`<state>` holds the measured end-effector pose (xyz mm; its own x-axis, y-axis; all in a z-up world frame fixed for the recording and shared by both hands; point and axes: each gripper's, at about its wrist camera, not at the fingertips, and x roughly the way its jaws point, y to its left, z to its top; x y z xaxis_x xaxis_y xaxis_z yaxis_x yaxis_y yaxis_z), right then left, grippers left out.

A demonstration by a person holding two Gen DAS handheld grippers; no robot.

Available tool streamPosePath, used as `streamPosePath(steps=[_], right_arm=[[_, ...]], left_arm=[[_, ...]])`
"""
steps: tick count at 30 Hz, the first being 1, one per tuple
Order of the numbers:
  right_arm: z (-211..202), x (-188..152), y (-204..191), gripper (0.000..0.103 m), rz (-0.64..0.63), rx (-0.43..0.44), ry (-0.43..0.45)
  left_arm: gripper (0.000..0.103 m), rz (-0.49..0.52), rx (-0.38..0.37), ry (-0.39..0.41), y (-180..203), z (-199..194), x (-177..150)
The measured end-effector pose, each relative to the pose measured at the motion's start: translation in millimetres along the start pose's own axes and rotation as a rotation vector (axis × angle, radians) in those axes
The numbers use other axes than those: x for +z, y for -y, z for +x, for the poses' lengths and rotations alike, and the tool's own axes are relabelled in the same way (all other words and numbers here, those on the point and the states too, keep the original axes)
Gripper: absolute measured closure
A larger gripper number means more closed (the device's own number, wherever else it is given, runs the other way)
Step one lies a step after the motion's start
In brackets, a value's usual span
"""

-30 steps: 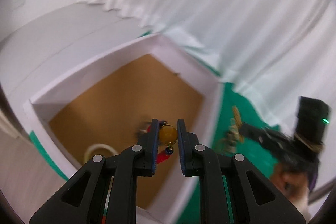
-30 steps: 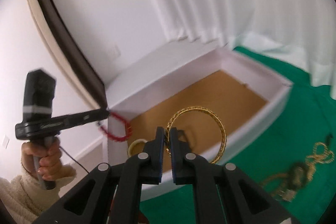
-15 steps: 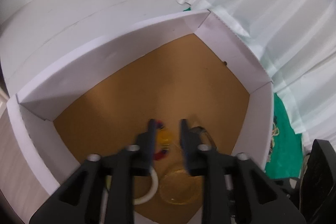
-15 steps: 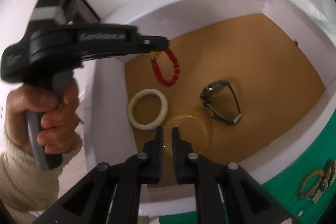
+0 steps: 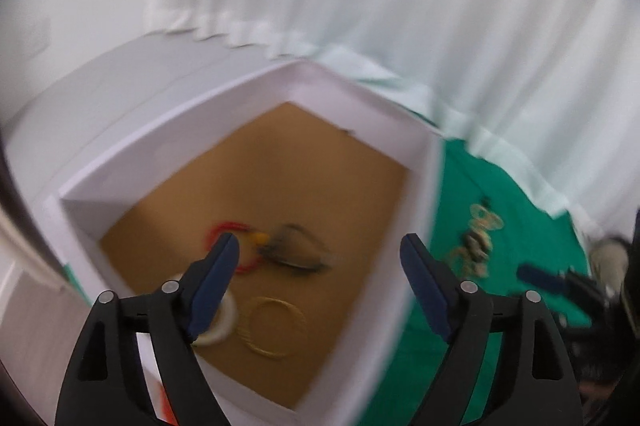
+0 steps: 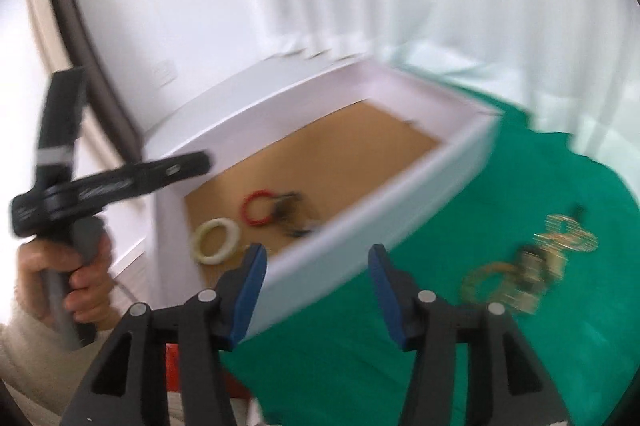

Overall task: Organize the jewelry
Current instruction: 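Move both tools back over the remaining jewelry on the cloth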

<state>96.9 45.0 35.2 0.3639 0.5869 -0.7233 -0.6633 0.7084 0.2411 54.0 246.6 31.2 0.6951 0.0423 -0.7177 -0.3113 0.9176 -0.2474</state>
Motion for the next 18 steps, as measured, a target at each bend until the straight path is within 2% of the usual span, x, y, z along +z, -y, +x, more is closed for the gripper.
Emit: streamPosePath(steps=[6, 8, 12, 15, 18], right_arm=[[-67, -60, 68, 0.048, 0.091, -0.257, 0.085], [-83, -83, 89, 0.041, 0.126, -0.335, 0.083], [-99, -125, 125, 0.038, 0.216, -0.391, 0.031], [-110, -157, 151, 0.038, 0.291, -0.417, -0.007], [-112, -179, 162, 0.032, 0.35, -0.433, -0.039]], left_arm=[[0.013, 0.174, -0.168, -0.023, 96, -12, -37], [0.012, 0.221, -0.208, -0.038, 122, -9, -51], [0.011, 0.307, -0.242, -0.103, 165, 6, -79], [0.011, 0.33, -0.254, -0.155, 181, 19, -97], [0.011, 0.365, -0.245, -0.185, 195, 27, -112]])
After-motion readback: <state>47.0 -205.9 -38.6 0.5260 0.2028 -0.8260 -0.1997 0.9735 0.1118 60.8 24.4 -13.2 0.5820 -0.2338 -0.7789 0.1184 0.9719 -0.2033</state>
